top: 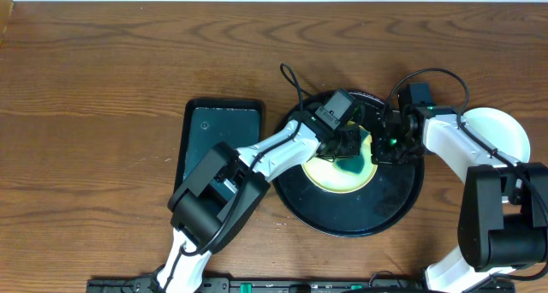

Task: Clean dirty plates on tray and stack at the side
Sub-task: 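Scrub the yellow plate with the sponge while the right gripper holds it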

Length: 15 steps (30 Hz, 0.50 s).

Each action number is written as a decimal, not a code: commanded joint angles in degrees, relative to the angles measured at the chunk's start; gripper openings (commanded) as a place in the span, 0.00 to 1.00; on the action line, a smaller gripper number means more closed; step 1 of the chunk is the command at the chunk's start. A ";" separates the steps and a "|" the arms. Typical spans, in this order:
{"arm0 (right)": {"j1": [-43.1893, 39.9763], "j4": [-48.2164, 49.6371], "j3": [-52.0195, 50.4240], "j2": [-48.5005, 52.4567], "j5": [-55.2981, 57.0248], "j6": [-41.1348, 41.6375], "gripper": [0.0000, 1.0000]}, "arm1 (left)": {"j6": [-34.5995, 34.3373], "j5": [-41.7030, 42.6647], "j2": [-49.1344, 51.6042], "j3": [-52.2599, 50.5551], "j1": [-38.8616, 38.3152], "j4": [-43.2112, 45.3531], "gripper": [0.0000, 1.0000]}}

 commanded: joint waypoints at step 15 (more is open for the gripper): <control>0.42 -0.57 0.15 0.98 2.19 -1.42 0.01 | 6.69 -53.46 4.39 1.27 0.07 -30.47 0.07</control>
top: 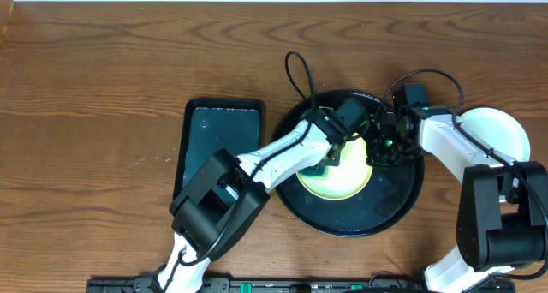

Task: Clean dirty plates on tray and stack at the side
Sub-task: 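Scrub the yellow plate with the sponge while the right gripper holds it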

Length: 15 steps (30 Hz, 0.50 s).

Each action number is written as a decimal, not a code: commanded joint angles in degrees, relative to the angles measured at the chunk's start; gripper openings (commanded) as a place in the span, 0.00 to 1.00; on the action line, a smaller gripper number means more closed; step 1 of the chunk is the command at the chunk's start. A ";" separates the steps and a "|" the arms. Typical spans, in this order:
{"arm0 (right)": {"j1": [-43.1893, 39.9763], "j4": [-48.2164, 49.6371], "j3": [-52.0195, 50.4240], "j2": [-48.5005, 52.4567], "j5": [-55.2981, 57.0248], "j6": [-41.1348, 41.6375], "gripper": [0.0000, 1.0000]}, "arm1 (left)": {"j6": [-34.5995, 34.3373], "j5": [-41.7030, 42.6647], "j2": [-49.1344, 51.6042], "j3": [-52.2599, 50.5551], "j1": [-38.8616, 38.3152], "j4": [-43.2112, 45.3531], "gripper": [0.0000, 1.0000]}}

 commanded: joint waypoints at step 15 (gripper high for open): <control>-0.83 -0.07 0.17 0.83 4.87 -0.68 0.01 | 2.86 -17.14 -2.03 3.48 3.34 -11.72 0.07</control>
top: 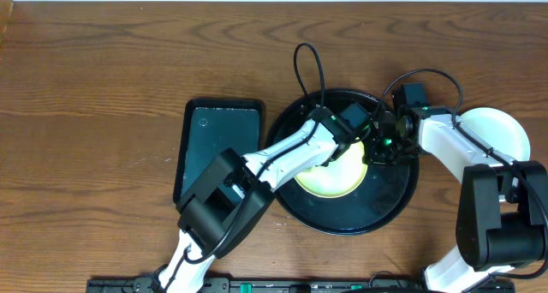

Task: Clean dirty plates on tray and stack at the side
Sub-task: 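Scrub the yellow plate with the sponge while the right gripper holds it, then return the sponge to the black rectangular tray with the left gripper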

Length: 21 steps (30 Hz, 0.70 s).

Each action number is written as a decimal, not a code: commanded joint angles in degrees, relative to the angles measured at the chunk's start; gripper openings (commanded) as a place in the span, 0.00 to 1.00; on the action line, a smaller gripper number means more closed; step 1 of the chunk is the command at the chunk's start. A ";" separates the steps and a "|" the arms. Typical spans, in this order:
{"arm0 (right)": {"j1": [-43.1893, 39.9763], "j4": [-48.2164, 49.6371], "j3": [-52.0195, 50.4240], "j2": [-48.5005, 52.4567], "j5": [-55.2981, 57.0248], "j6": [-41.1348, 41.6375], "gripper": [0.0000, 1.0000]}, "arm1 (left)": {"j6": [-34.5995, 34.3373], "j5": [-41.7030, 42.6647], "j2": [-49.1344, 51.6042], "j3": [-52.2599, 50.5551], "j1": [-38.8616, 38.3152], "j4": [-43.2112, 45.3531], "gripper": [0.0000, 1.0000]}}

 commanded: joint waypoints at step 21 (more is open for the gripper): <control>-0.37 -0.28 2.21 -2.03 9.97 -0.39 0.01 | 8.07 14.01 -24.65 -12.66 26.71 -6.12 0.17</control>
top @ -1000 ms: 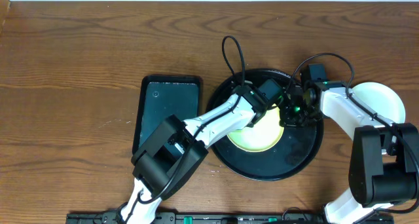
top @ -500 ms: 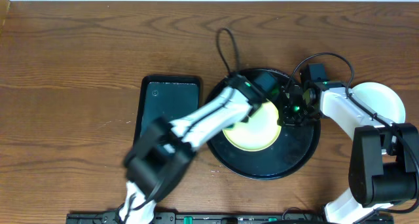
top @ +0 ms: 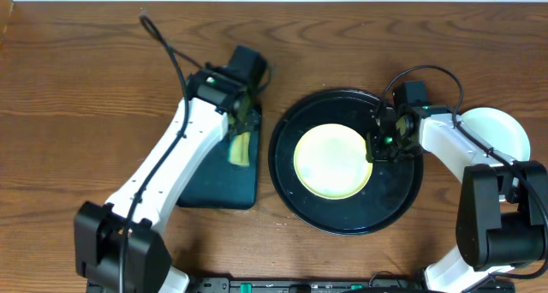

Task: Clean dirty plates on tray and stack at the side
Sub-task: 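Return the sponge to the black rectangular tray with the left gripper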

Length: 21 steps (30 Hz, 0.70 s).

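Observation:
A pale yellow-green plate (top: 330, 163) lies in the round black tray (top: 342, 218), its face showing no marks. My right gripper (top: 375, 146) sits at the plate's right edge and appears shut on its rim. A yellow sponge (top: 241, 149) is over the dark rectangular tray (top: 205, 186) on the left. My left gripper (top: 243, 122) is just above the sponge and seems shut on its upper end. A white plate (top: 501, 130) rests at the far right, partly covered by the right arm.
The left arm stretches diagonally from the bottom left up to the rectangular tray. Its cable (top: 167, 44) loops over the table to the upper left. The right arm's base (top: 501, 229) stands at the bottom right.
My left gripper has left the plate and now hangs over the rectangular tray on the left, with the sponge. The plate is fully uncovered. The right gripper has stayed at the plate's rim.
My left gripper pressed a sponge on the plate's right part, then on its upper middle, then near its top, while the right gripper stayed at the rim. Now the left gripper and sponge are over the rectangular tray and the plate lies bare.

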Each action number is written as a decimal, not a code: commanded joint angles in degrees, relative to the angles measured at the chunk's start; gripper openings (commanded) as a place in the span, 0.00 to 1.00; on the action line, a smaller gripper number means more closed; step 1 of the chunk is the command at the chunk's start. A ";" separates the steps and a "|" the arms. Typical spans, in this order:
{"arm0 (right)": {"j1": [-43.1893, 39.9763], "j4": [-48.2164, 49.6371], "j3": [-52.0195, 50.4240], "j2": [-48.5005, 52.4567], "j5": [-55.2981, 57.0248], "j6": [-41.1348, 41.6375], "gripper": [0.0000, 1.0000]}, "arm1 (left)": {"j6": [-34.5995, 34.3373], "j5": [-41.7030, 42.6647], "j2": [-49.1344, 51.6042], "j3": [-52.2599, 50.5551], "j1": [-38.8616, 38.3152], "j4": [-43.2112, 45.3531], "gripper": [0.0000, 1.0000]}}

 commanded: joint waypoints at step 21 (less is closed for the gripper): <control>18.73 -4.52 4.02 -31.67 44.52 -1.57 0.01 | 10.71 23.96 -12.90 -12.79 11.43 7.08 0.62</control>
